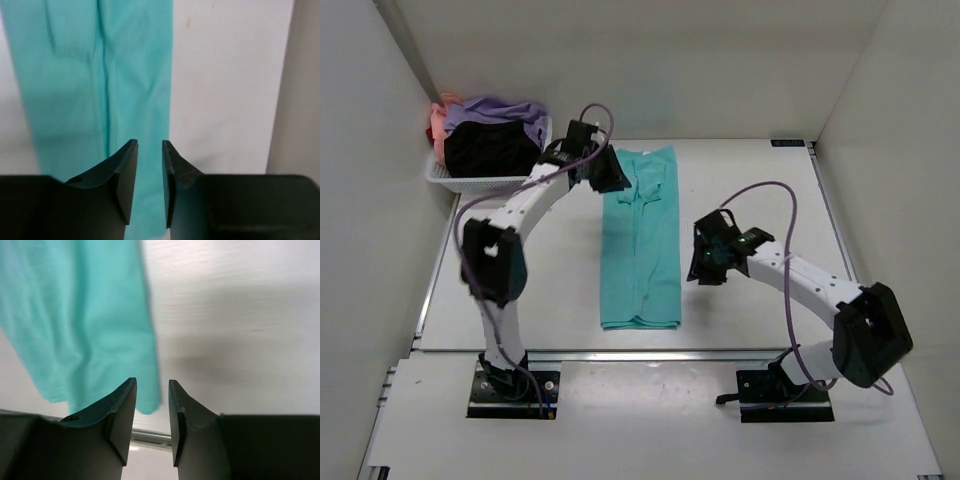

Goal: Fold and stack the t-shirts
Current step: Rotate the tshirt 90 degrees, then grab the bottom of the folded rectangular tshirt with both arms

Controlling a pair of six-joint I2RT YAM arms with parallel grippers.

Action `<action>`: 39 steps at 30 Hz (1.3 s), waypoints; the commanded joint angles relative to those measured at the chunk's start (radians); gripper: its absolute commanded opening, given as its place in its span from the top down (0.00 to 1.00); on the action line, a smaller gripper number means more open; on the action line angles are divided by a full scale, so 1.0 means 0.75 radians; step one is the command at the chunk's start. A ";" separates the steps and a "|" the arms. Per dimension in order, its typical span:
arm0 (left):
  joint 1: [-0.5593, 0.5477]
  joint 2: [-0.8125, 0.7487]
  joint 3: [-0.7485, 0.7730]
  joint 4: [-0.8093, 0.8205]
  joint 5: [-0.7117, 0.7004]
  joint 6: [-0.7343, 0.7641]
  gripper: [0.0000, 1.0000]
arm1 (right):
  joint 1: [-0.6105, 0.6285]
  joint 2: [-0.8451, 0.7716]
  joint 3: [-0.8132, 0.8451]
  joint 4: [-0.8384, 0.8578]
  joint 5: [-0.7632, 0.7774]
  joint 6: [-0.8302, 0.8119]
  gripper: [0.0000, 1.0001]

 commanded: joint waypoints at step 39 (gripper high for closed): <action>-0.353 -0.971 -1.792 0.193 -0.066 -0.208 1.00 | 0.100 -0.004 -0.492 0.347 -0.511 -0.036 1.00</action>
